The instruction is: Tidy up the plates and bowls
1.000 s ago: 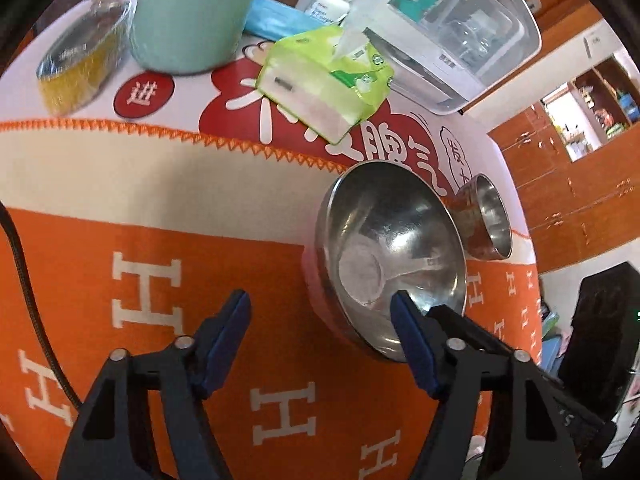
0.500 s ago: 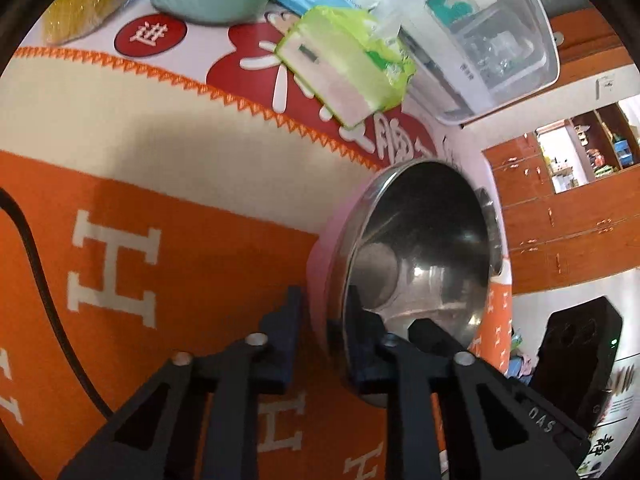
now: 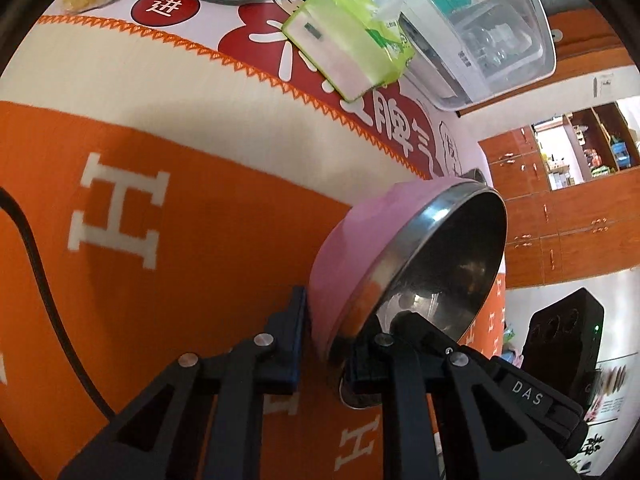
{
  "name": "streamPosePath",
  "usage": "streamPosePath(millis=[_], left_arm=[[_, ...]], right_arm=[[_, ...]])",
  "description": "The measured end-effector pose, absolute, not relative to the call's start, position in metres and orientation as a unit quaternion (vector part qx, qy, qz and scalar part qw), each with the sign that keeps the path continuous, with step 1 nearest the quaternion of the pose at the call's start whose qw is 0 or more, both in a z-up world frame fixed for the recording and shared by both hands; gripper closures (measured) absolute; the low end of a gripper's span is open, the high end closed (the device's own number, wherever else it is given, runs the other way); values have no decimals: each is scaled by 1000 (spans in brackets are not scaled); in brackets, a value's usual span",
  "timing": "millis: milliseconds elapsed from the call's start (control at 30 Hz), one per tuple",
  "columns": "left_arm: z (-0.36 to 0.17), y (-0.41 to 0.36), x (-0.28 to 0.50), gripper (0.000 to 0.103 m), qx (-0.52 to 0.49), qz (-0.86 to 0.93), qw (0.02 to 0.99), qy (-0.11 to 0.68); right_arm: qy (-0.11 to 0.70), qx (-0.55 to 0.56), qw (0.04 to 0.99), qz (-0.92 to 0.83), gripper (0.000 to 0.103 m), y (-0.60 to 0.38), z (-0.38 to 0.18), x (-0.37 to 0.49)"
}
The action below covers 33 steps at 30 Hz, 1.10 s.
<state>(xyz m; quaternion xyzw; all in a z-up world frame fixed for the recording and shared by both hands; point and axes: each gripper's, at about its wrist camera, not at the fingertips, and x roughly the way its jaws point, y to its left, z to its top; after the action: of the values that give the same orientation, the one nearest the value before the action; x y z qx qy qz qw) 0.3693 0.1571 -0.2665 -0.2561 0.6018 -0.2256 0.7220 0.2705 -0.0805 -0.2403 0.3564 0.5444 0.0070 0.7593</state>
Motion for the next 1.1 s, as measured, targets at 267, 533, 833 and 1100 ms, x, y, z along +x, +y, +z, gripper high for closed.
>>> streamPosePath(millis=[267,533,833,1100], left_arm=[[-261,160,340,89,-228,-230,717,617],[-251,163,304,89,-205,-243,713,625],[-235,162,260,88,-166,-257,717,626],[-216,153,226,87,-151,-270,722,619]], right_arm=[[562,370,740,-2,95,-78,-240,244],[574,362,735,-5,95,-73,-230,210],[571,355,740,-11,95,-70,-216,167],[556,344,757,-17,95,-77,-195,134]])
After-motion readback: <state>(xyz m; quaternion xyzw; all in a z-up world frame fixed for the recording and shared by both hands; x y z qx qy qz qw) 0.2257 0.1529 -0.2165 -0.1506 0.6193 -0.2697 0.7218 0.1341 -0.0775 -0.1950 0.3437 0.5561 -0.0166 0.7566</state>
